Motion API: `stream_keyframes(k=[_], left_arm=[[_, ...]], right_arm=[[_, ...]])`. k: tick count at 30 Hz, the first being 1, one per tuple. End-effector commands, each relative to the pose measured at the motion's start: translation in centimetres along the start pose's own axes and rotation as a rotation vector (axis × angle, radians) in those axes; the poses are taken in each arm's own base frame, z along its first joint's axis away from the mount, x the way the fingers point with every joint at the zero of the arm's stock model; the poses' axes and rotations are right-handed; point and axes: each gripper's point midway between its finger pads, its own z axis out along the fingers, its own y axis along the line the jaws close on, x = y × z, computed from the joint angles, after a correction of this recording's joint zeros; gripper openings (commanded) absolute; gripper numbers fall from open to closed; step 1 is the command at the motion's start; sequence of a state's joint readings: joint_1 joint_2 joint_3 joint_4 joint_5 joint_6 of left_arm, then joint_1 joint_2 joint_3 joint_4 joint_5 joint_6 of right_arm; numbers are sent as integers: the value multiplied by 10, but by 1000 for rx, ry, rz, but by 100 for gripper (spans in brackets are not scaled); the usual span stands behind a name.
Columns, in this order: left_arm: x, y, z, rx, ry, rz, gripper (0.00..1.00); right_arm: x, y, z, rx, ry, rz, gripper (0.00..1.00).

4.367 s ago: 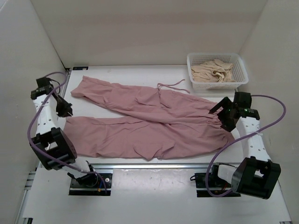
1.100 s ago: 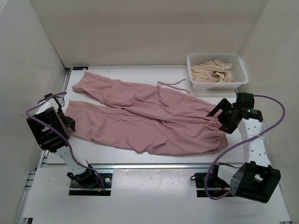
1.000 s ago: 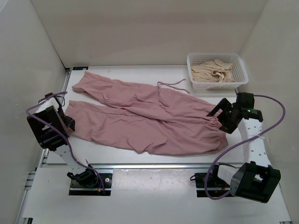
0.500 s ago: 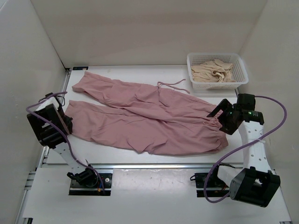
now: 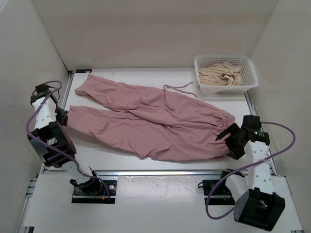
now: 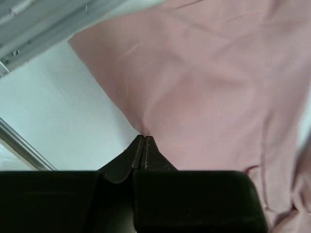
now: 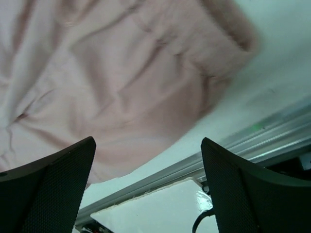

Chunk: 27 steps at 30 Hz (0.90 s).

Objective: Fold and stack the trousers
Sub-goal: Fold the trousers

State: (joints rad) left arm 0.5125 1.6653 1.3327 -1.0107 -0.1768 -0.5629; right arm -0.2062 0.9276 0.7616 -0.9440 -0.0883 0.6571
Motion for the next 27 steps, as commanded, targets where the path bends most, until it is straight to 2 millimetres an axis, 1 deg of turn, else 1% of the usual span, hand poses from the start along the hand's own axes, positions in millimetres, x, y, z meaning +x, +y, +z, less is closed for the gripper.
stream_keyframes(k=[1, 2, 3, 5, 6, 7, 8, 9, 10, 11, 12, 13, 14, 15, 19, 20, 21, 22, 23, 24, 25, 26, 27], left_arm=[[-17, -3, -25, 23, -68, -16, 10], [-18, -7, -28, 43, -66, -17, 10], [-18, -8, -31, 56, -68, -18, 10], [-15, -8, -31, 60, -55, -7, 10], [-17, -9, -33, 65, -63, -9, 10], [-17, -11, -34, 73, -58, -8, 10], [-17, -11, -34, 73, -58, -8, 10], [-16, -12, -34, 80, -54, 1, 10], [-15, -14, -34, 91, -47, 2, 10], [-15, -14, -34, 91, -47, 2, 10], [-15, -14, -34, 91, -47, 2, 10], [-15, -14, -34, 91, -47, 2, 10], [-17, -15, -36, 95, -55, 0, 10], [-15, -14, -36, 91, -47, 2, 10], [-20, -17, -44, 113, -66, -2, 10], [-18, -17, -47, 120, -60, -1, 10], [-20, -18, -49, 125, -67, -2, 10], [-24, -19, -54, 130, -76, -4, 10], [-25, -19, -58, 131, -78, -4, 10], [-25, -16, -61, 117, -74, -3, 10], [-26, -16, -65, 118, -79, 7, 10], [-33, -15, -74, 120, -109, 2, 10], [-36, -15, -81, 131, -129, -2, 10]], right_arm=[[16, -24, 11, 71, 13, 143, 92], [19, -22, 16, 51, 27, 166, 92], [27, -26, 25, 60, 59, 183, 92], [24, -20, 32, 39, 68, 213, 90], [25, -21, 35, 40, 69, 225, 90], [30, -25, 40, 53, 83, 240, 89], [27, -24, 44, 44, 72, 257, 85], [28, -24, 47, 41, 68, 257, 84], [24, -20, 50, 16, 53, 270, 83], [27, -22, 56, 19, 56, 291, 79], [27, -20, 58, 4, 56, 299, 77], [25, -19, 61, -5, 46, 305, 74], [19, -16, 64, -29, 21, 299, 72], [17, -17, 68, -25, 13, 307, 68], [0, -9, 77, -28, -20, 291, 62], [-6, -8, 79, -17, -33, 291, 55], [-11, -8, 79, -5, -43, 291, 45], [-16, -14, 81, 39, -59, 271, 13], [-28, -11, 72, 52, -93, 269, 0], [-25, -18, 68, 97, -83, 264, 0], [-29, -19, 59, 101, -111, 241, 0], [-34, -22, 52, 120, -146, 240, 0], [-30, -27, 44, 136, -148, 222, 0]])
